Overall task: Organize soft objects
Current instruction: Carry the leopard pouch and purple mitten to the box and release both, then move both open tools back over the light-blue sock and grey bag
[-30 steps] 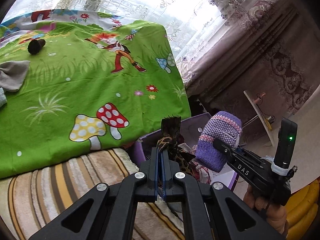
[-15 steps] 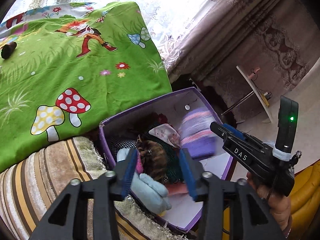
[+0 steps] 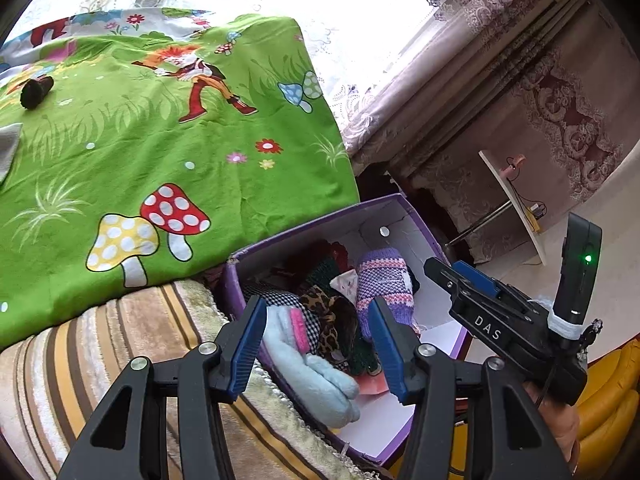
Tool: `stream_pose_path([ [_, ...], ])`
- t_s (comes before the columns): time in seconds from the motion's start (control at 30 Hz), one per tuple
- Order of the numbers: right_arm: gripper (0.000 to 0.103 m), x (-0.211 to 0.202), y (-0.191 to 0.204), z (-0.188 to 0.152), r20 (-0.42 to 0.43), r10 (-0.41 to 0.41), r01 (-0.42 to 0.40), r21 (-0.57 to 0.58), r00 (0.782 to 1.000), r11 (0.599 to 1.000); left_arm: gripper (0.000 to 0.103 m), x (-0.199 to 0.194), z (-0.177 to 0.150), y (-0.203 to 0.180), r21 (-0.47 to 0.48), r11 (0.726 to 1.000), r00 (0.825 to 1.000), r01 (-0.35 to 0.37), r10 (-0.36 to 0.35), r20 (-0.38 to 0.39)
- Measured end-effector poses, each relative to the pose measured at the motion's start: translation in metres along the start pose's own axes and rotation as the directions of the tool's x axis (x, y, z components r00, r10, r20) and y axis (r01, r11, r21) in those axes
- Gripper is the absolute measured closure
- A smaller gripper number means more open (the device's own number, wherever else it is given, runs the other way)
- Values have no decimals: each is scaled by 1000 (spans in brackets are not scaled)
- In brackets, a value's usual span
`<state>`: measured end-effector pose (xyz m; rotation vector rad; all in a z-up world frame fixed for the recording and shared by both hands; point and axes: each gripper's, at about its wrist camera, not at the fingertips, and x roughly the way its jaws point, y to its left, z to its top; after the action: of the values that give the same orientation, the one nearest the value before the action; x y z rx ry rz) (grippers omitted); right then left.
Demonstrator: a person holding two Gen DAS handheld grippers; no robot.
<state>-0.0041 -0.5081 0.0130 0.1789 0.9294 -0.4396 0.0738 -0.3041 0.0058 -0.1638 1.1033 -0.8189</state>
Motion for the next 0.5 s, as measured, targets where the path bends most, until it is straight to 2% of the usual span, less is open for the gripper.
stream_pose_path([
  [0.5,51,-6,31,11,9,8,-8,-74,1000,997,49,-26,18,37,-25,998,997,-57,59,50],
])
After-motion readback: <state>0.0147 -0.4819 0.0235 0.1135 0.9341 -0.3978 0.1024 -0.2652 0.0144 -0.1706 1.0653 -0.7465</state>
